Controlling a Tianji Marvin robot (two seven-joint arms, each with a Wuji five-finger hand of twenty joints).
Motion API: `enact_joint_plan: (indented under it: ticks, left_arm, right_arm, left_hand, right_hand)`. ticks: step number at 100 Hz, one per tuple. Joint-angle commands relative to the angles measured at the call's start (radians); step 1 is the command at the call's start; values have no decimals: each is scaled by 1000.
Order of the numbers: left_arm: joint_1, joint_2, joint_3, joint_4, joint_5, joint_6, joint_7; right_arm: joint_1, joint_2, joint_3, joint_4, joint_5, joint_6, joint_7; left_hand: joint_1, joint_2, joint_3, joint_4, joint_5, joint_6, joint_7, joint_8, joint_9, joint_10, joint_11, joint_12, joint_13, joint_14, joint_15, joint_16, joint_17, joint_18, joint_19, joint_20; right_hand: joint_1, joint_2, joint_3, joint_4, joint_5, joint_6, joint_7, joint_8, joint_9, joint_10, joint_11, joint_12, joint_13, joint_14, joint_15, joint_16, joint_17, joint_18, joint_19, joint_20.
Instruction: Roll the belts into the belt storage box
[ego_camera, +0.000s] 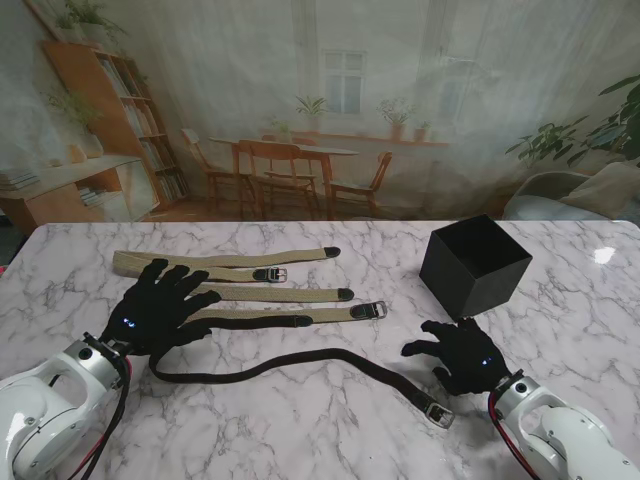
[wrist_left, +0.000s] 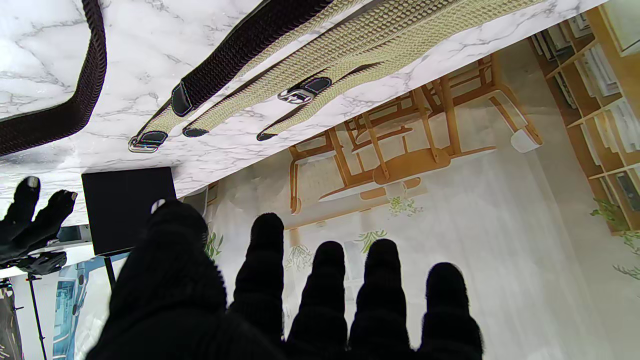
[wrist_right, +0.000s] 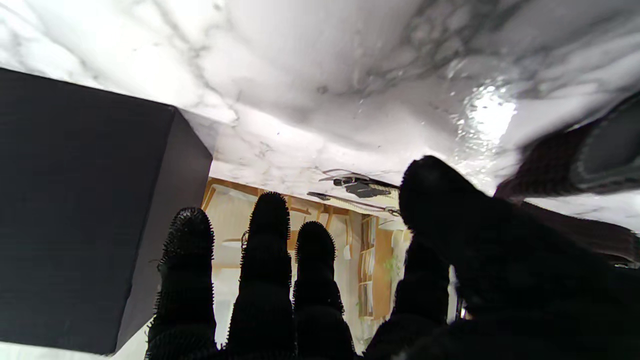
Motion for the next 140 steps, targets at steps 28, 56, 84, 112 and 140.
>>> enact_joint_plan:
  ticks: [28,56,84,112,140]
  left_arm:
    - [7,-2,0,4,6,11,-7]
    - [11,-2,-8,2,14,11,2]
    - [11,-1,-5,5,15,13,2]
    - [6,-1,0,8,10,12,-5]
    - [-14,1,32,26,-8,13,-43]
  right_arm:
    - [-8,6,25,-10,31,-143,57]
    - [-4,4,5,-19,62,-182,114]
    - [-4,6,-5,-12,57,-161,128]
    - [13,6,-25,13,48,-139,60]
    - [31,6,-39,40,43,-123,-4]
  left_hand:
    - [-2,40,-24,-2,26,23,4,11,17,23,-20,-1,12,14,-30,-11,-10,44,-42,17]
    - [9,39,-21,-1,29,26,5,12,17,25,-20,0,12,14,-29,-11,-9,45,-42,18]
    - [12,40,-23,-2,31,27,7,12,17,26,-19,0,12,16,-29,-11,-9,44,-42,19]
    - [8,42,-24,-2,37,28,11,13,17,24,-18,-1,11,15,-29,-11,-11,45,-42,19]
    - [0,48,-25,-3,57,24,23,19,23,23,-18,0,12,14,-30,-11,-13,44,-44,18]
  right_hand:
    - [112,-71,143,40,-24,5,-110,-134,-146,-18,-12,-5,-52,-6,-29,-20,-42,-27,-12,-16]
    - [238,-46,180,48,235,-32,-8,-77,-172,-20,-24,-17,-82,-2,-39,-30,-55,-24,-38,-23]
    - [20,-143,103,26,331,-66,106,30,-152,10,-37,-27,-75,12,-44,-43,-46,-12,-53,-21]
    - [-36,-103,-156,-131,359,-116,343,139,-65,-2,41,11,-28,7,-19,-20,-19,-8,-11,9]
    - [-49,-41,-232,-125,491,-119,483,131,55,-139,85,32,31,-19,40,21,15,-22,54,43]
